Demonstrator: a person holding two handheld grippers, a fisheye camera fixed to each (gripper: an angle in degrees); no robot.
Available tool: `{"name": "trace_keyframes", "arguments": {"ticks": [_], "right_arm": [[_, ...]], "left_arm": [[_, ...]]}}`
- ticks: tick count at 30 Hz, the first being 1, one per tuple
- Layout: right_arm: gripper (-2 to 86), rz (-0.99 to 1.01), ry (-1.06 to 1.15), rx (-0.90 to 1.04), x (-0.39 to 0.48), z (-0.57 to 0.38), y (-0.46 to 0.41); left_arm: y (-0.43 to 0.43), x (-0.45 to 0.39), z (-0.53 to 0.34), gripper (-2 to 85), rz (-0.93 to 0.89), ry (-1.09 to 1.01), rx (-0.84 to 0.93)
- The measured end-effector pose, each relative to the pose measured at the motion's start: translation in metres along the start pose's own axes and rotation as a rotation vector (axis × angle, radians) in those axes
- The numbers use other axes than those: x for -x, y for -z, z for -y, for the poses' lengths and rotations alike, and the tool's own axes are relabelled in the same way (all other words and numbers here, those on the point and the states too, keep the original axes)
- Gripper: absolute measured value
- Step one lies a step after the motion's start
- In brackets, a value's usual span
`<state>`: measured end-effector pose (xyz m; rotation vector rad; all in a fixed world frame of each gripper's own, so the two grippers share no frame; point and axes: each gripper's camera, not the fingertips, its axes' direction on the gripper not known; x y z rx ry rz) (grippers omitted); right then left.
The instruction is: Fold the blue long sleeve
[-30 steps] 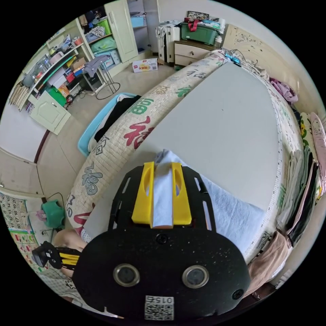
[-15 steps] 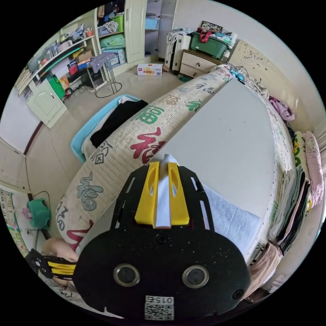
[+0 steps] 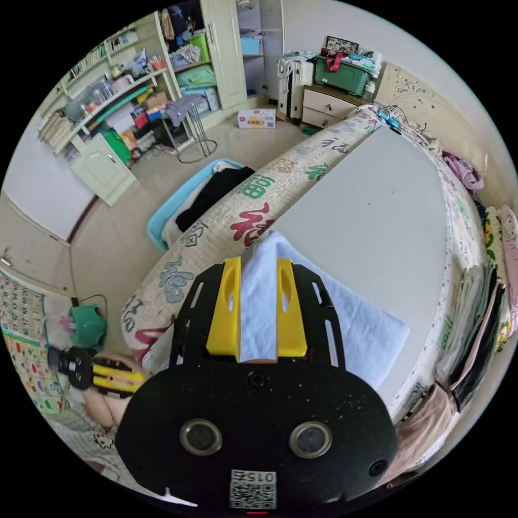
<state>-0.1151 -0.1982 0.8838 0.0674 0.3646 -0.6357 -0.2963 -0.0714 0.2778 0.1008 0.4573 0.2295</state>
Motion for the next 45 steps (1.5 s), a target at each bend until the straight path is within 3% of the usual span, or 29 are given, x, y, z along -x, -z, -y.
{"name": "trace_keyframes", "arguments": {"ticks": [5, 9, 15, 18, 22, 33, 38, 41, 45], "right_arm": [[9.2, 0.197, -0.013, -0.226, -0.068, -0.091, 0.115], [9.9, 0.256, -0.173, -0.369, -0.146, -0.154, 0.177], [14.7, 0.353, -0.351, -0.355, -0.219, -0.186, 0.197], [16.5, 0.394, -0.367, -0.300, -0.236, -0.179, 0.195], [17.5, 0.462, -0.339, -0.279, -0.244, -0.160, 0.206], [20.6, 0.548, -0.308, -0.231, -0.218, -0.104, 0.246], [14.8, 0.547, -0.423, -0.184, -0.203, -0.091, 0.273], [11.9, 0.535, -0.406, -0.273, -0.179, -0.098, 0.326], [11.3, 0.522, -0.239, -0.498, -0.128, -0.134, 0.451]], "left_arm": [[0.066, 0.029, -0.006, 4.1, 0.090, 0.098, -0.359], [0.096, 0.061, 0.038, 6.5, -0.019, 0.152, -0.529], [0.018, 0.143, 0.161, 15.4, -0.096, 0.186, -0.315], [-0.042, 0.186, 0.201, 16.8, -0.193, 0.268, -0.187], [-0.089, 0.211, 0.229, 18.1, -0.175, 0.292, -0.119], [-0.142, 0.246, 0.255, 15.6, -0.247, 0.310, -0.118], [-0.162, 0.246, 0.264, 9.5, -0.273, 0.339, -0.041], [-0.141, 0.220, 0.257, 7.9, -0.326, 0.303, -0.155], [-0.069, 0.128, 0.246, 7.4, -0.283, 0.091, -0.324]]}}
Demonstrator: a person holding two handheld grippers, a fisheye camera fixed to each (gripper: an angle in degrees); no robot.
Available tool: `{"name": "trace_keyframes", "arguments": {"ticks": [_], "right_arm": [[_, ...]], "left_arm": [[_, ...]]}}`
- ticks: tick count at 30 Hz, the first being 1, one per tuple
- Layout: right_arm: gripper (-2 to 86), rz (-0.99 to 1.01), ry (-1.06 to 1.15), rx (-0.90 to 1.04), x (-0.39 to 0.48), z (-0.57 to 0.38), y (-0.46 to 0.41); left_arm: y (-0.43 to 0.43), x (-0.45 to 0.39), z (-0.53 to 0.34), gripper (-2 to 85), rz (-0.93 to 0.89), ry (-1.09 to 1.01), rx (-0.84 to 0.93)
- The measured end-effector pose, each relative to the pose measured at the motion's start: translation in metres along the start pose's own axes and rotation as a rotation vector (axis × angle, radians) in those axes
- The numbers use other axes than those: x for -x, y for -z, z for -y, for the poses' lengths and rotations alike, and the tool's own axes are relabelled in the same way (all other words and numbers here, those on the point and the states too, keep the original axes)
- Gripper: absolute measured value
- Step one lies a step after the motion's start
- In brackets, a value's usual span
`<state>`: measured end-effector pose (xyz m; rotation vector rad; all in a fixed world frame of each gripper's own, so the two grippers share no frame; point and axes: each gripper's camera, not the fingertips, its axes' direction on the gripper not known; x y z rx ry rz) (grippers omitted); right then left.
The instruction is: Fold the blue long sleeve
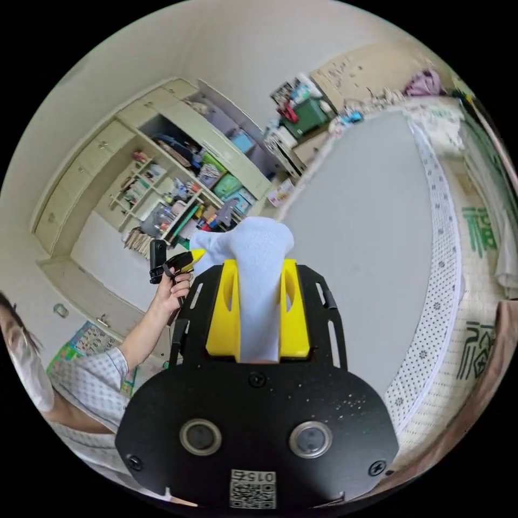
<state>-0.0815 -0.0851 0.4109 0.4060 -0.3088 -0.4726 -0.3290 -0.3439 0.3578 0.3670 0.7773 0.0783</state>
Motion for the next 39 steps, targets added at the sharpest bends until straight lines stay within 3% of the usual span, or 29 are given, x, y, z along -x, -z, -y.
{"name": "trace_keyframes", "arguments": {"ticks": [5, 9, 14, 19, 23, 27, 29, 31, 35, 39], "right_arm": [[11.3, 0.028, 0.259, -0.220, 0.129, -0.020, 0.136], [11.3, -0.065, 0.415, -0.347, 0.218, -0.039, 0.248], [11.2, -0.205, 0.452, -0.406, 0.267, -0.060, 0.355], [11.2, -0.350, 0.382, -0.386, 0.278, -0.074, 0.445], [11.3, -0.470, 0.294, -0.281, 0.255, -0.052, 0.467], [11.9, -0.560, 0.090, -0.111, 0.149, 0.005, 0.452], [12.6, -0.660, -0.061, -0.048, 0.083, 0.027, 0.432], [11.2, -0.799, -0.295, -0.049, 0.007, 0.042, 0.408], [9.6, -0.713, -0.343, -0.168, -0.025, 0.048, 0.396], [7.4, -0.819, -0.319, -0.184, -0.032, 0.061, 0.380]], "left_arm": [[0.049, -0.160, -0.009, 7.3, -0.059, -0.311, -0.122], [0.049, -0.283, -0.026, 7.3, -0.091, -0.515, -0.178], [-0.005, -0.376, -0.043, 7.3, -0.177, -0.639, -0.183], [-0.113, -0.428, -0.053, 7.3, -0.338, -0.636, -0.090], [-0.208, -0.424, -0.048, 7.3, -0.412, -0.548, 0.000], [-0.351, -0.375, -0.036, 7.6, -0.415, -0.354, 0.116], [-0.426, -0.343, -0.033, 7.9, -0.368, -0.287, 0.208], [-0.513, -0.293, -0.044, 7.4, -0.173, -0.125, 0.377], [-0.539, -0.277, -0.066, 7.4, -0.023, -0.100, 0.317], [-0.538, -0.329, -0.068, 6.6, 0.090, -0.306, 0.198]]}}
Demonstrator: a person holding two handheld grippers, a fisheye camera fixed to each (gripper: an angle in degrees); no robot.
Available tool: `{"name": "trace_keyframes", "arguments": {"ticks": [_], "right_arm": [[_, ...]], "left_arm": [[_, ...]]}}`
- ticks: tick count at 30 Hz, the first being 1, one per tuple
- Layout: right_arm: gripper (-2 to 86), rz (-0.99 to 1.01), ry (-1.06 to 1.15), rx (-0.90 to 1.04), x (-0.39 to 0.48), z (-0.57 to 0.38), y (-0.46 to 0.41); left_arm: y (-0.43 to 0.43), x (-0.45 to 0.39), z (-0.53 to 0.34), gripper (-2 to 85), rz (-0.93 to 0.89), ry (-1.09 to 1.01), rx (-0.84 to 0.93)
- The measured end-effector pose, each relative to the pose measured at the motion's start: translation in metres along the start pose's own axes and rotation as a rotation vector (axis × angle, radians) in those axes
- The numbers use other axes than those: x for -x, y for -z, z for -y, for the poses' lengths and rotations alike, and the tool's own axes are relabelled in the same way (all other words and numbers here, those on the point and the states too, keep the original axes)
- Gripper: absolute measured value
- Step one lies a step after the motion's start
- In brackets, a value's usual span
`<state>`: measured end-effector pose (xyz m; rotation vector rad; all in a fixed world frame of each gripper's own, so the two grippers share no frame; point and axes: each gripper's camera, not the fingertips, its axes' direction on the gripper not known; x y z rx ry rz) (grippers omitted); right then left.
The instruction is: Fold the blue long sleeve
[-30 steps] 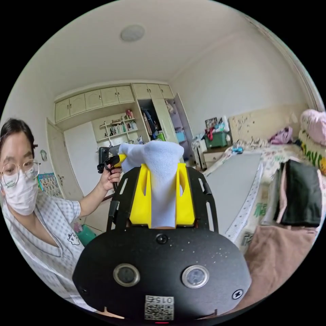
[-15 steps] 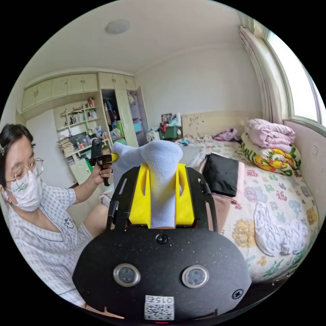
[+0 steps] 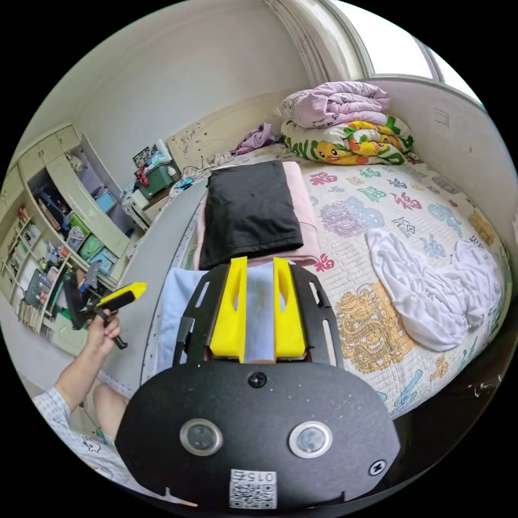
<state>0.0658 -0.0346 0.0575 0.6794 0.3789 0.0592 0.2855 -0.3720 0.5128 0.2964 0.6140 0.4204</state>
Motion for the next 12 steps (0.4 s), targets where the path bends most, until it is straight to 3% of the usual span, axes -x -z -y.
{"name": "trace_keyframes", "arguments": {"ticks": [4, 9, 12], "right_arm": [[2.7, -0.080, -0.035, 0.017, 0.000, 0.002, -0.030], [0.0, -0.287, 0.012, 0.010, 0.017, -0.004, -0.059], [-0.3, -0.395, 0.053, 0.028, 0.032, -0.002, -0.079]], "left_arm": [[-0.047, -0.057, 0.015, 6.1, -0.010, -0.099, 0.025], [-0.132, -0.081, -0.001, 4.1, 0.099, -0.053, 0.114], [-0.155, -0.099, -0.028, 2.1, 0.208, -0.097, 0.035]]}}
